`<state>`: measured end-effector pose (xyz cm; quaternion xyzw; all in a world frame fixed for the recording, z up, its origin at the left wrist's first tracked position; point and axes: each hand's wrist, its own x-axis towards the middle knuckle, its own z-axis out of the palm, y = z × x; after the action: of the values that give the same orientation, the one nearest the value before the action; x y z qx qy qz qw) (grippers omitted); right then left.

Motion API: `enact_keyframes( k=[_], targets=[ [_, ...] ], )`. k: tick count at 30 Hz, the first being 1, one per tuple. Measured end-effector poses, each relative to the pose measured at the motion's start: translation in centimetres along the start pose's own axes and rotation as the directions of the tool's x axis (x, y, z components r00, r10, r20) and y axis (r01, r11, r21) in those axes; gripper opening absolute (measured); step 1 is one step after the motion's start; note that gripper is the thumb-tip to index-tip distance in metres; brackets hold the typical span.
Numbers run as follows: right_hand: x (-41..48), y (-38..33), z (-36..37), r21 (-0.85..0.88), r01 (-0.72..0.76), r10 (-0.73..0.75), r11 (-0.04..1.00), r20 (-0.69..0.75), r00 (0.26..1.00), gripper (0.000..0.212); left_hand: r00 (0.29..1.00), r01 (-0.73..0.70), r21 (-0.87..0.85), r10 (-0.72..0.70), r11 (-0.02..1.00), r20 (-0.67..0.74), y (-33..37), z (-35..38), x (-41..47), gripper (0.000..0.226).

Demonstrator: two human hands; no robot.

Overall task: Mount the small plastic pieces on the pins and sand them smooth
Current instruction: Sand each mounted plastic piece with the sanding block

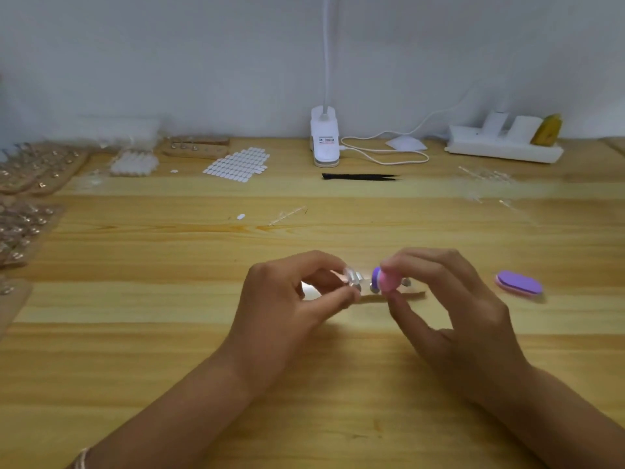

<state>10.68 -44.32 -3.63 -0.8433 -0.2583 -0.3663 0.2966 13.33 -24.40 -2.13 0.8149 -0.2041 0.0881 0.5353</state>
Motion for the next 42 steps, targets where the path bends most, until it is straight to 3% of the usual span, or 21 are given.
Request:
enact_keyframes(
  k=[6,11,22,28,32,35,39,42],
  targets=[
    [-0.2,-0.1,-0.4,0.163,-0.052,0.048,0.985,0.024,0.999,0.023,0.996,0.037,-0.094,-0.03,0.995,0.082,0.7,0.3,-0.7,0.006],
    [-0.6,-0.3,-1.1,0.296,-0.16,0.105,0.942,0.195,0.975,0.029,0.996,0.053,-0.123,-0.043,0.991,0.079,0.6,0.8,-0.8,0.011],
    [-0.1,0.6,-0.5,0.072,-0.003,-0.007,0.997,0.138,0.99,0.02,0.986,-0.004,-0.068,0.015,0.998,0.165,1.5,0.5,-0.8,0.012],
    [0.1,0.4,-0.5,0.078,-0.003,-0.001,0.997,0.043,0.999,0.015,0.995,-0.077,-0.01,0.078,0.997,0.066,1.7,0.6,-0.8,0.034],
    [0.2,-0.2,-0.4,0.15,-0.052,0.049,0.987,0.024,0.999,0.013,0.976,-0.213,-0.084,0.215,0.973,0.021,1.9,0.7,-0.9,0.038],
    [-0.2,-0.3,-0.6,0.31,-0.137,0.109,0.941,0.106,0.988,0.014,0.987,-0.148,-0.168,0.155,0.975,0.03,1.8,0.6,-0.9,0.033],
    [-0.5,0.1,-0.9,0.513,-0.307,0.224,0.802,0.218,0.95,0.038,0.995,-0.046,-0.279,0.068,0.959,0.07,1.6,0.6,-0.8,0.028],
    [-0.3,0.2,-1.1,0.483,-0.283,0.2,0.828,0.217,0.955,0.027,0.995,-0.037,-0.298,0.065,0.954,0.082,1.6,0.4,-0.6,0.027]
  ],
)
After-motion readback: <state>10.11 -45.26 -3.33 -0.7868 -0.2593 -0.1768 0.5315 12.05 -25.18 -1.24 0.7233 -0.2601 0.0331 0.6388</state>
